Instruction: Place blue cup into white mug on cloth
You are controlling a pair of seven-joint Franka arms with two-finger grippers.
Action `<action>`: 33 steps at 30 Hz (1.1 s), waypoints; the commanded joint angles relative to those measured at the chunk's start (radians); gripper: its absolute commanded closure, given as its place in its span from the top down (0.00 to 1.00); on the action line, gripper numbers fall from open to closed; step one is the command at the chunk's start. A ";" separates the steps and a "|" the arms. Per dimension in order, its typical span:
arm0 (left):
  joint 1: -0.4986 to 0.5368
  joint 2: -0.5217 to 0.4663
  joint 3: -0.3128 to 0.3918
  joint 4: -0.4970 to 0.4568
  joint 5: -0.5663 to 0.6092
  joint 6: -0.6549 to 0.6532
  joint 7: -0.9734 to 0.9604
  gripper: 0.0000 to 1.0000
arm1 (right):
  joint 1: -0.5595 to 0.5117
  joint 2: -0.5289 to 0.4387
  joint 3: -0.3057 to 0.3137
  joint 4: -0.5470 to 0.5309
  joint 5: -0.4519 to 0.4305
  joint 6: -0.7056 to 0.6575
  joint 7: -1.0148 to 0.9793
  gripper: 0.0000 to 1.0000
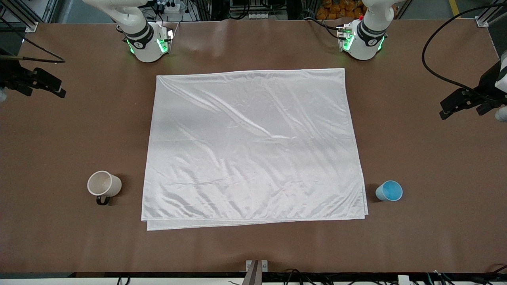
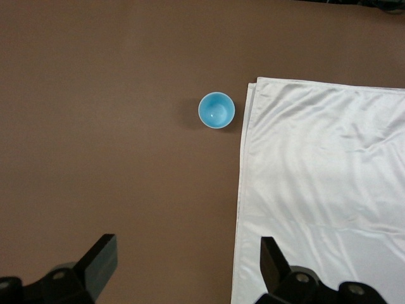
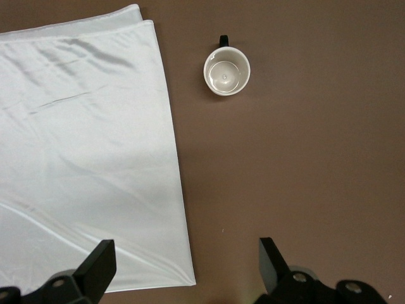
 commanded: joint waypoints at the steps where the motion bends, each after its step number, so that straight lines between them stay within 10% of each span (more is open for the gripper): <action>1: 0.008 -0.010 -0.004 0.002 -0.022 0.001 0.021 1.00 | -0.012 0.000 0.005 0.001 0.006 -0.003 -0.011 1.00; 33: 0.010 0.272 0.007 0.000 0.110 0.240 0.031 1.00 | -0.026 0.207 0.000 0.041 -0.002 0.183 -0.013 1.00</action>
